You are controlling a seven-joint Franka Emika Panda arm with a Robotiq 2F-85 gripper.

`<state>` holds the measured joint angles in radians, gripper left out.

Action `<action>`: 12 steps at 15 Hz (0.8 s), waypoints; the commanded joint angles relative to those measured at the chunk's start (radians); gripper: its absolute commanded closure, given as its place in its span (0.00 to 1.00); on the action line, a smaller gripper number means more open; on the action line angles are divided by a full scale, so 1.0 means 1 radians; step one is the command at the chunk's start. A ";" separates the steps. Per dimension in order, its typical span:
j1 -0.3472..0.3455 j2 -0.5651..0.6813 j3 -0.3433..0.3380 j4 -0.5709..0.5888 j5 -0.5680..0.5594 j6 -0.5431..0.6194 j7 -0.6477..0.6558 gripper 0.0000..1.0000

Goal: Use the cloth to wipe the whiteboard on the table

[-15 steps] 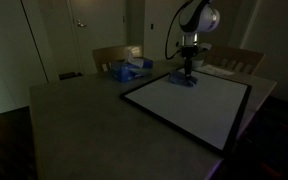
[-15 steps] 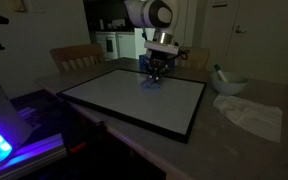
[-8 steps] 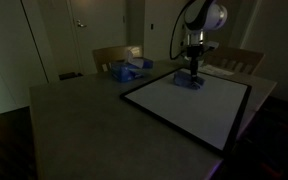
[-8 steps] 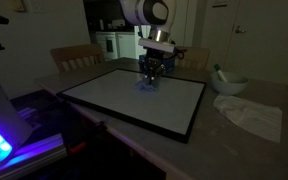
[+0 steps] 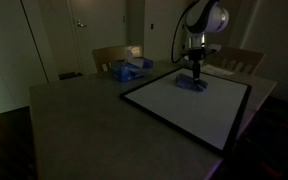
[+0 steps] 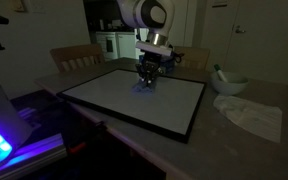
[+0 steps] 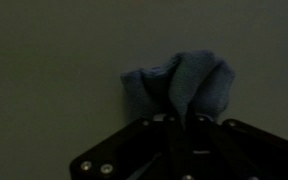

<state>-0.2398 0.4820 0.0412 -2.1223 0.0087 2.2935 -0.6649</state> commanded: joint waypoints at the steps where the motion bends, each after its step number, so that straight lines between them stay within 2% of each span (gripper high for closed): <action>1: 0.011 -0.045 -0.018 -0.097 -0.009 -0.003 0.011 0.98; 7: 0.019 -0.103 -0.052 -0.165 -0.049 -0.026 0.045 0.98; 12: 0.037 -0.125 -0.085 -0.184 -0.130 -0.143 0.095 0.98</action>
<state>-0.2258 0.3983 -0.0203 -2.2727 -0.0811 2.2221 -0.6011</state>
